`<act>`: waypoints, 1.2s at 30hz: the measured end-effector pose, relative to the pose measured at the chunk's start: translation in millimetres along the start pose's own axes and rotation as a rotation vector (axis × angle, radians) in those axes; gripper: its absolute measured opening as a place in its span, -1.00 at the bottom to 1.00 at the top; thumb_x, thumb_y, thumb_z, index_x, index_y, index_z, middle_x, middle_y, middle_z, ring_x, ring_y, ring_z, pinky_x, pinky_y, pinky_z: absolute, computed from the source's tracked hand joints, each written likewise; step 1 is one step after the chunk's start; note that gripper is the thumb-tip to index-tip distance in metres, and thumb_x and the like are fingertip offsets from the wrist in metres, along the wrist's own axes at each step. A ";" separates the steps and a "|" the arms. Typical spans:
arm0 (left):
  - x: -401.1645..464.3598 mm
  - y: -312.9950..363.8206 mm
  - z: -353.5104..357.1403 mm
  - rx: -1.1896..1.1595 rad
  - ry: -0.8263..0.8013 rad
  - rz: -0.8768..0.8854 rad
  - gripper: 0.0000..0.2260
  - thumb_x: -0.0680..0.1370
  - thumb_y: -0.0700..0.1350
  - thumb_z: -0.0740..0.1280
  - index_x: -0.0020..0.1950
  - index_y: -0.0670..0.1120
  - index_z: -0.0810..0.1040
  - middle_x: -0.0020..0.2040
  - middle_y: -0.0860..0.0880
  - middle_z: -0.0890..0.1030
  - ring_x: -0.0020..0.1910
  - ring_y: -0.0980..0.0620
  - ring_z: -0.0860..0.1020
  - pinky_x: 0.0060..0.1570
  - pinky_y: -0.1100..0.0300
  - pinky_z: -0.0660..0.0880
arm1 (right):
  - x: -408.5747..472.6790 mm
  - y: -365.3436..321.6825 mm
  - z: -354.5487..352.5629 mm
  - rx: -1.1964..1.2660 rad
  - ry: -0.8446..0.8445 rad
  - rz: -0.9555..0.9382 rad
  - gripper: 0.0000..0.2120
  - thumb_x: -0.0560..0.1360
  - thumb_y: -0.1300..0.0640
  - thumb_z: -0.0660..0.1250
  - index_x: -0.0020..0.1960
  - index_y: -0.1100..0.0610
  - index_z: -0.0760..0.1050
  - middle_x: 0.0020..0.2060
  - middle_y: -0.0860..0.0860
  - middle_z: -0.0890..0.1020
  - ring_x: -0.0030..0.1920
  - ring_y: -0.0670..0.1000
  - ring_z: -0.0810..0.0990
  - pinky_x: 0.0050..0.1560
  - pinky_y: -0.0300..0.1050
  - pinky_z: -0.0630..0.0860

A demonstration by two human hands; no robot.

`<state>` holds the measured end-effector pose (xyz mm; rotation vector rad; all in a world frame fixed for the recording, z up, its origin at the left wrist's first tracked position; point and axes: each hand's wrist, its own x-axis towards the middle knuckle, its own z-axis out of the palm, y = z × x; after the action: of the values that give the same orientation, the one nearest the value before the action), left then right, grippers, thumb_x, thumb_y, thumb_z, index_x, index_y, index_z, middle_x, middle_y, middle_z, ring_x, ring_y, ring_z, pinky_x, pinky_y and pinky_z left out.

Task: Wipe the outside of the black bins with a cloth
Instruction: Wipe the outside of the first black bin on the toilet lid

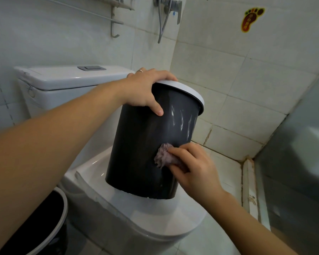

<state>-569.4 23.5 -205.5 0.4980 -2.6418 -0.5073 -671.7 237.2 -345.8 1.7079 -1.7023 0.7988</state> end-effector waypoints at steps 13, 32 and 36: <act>-0.6 -1.0 -0.7 -0.016 -0.009 0.006 -0.22 0.27 -0.03 0.62 0.37 0.35 0.34 0.23 0.17 0.38 0.36 -0.05 0.26 0.40 -0.14 0.25 | -3.5 -0.2 -0.8 0.043 -0.082 -0.106 -0.80 0.48 0.15 0.43 0.09 0.15 0.65 -0.14 0.09 0.58 -0.20 0.11 0.54 -0.26 0.00 0.52; -3.6 1.9 -1.8 0.047 -0.011 0.072 -0.21 0.25 -0.01 0.61 0.37 0.36 0.32 0.28 0.10 0.43 0.31 -0.04 0.28 0.38 -0.11 0.25 | 73.2 9.6 -15.5 -0.038 0.099 0.144 -0.75 0.47 0.12 0.48 0.14 0.12 0.64 -0.10 0.09 0.59 -0.13 0.13 0.57 -0.22 0.06 0.54; -3.4 1.9 -1.0 0.063 -0.028 0.081 -0.19 0.27 0.01 0.60 0.39 0.39 0.28 0.31 0.11 0.42 0.33 -0.03 0.27 0.39 -0.12 0.24 | 77.9 9.1 -14.8 -0.028 0.121 0.179 -0.74 0.49 0.08 0.46 0.16 0.11 0.63 -0.09 0.06 0.57 -0.12 0.09 0.56 -0.22 0.02 0.53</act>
<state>-566.5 26.3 -204.9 0.4039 -2.6994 -0.4107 -680.9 198.3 -276.8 1.4720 -1.7914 0.9347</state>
